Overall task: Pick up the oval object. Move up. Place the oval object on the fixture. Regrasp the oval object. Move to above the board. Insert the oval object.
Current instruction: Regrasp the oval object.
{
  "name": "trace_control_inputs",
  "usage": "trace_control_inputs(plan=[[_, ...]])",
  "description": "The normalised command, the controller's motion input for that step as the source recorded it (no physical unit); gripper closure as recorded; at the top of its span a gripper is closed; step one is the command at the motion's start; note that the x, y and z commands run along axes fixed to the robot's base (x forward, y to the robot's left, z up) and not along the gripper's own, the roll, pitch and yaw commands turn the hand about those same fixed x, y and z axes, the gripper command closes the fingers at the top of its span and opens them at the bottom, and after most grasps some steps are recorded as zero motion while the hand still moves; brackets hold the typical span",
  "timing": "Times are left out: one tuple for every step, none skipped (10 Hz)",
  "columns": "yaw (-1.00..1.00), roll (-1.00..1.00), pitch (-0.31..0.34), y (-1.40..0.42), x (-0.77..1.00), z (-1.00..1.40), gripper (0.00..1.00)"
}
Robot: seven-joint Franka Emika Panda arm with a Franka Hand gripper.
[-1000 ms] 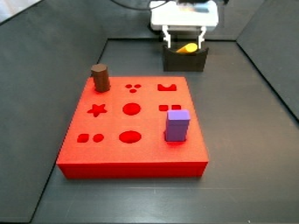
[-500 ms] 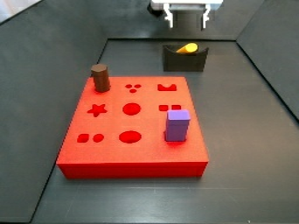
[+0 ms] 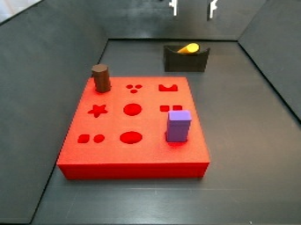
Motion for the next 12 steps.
trace_control_inputs(plan=[[0.02,1.00,0.047,-0.88,-0.13,0.86,0.00],[0.02,1.00,0.044,-0.72,-0.10,0.66,0.00],[0.02,1.00,0.041,-0.55,-0.08,0.44,0.00],[0.02,1.00,0.038,-0.30,-0.06,0.13,0.00],[0.02,1.00,0.034,-0.12,-0.04,0.01,0.00],[0.02,1.00,0.034,-0.04,-0.03,0.02,0.00],[0.02,1.00,0.031,-0.03,-0.04,0.04,0.00],[0.02,1.00,0.027,-0.03,-0.04,0.02,0.00],[0.02,1.00,0.020,-0.03,-0.04,0.01,0.00],[0.02,1.00,0.012,-0.02,-0.04,0.01,0.00],[0.02,1.00,0.008,-0.02,-0.04,0.01,0.00],[0.02,1.00,0.003,-0.02,-0.03,0.01,0.00]])
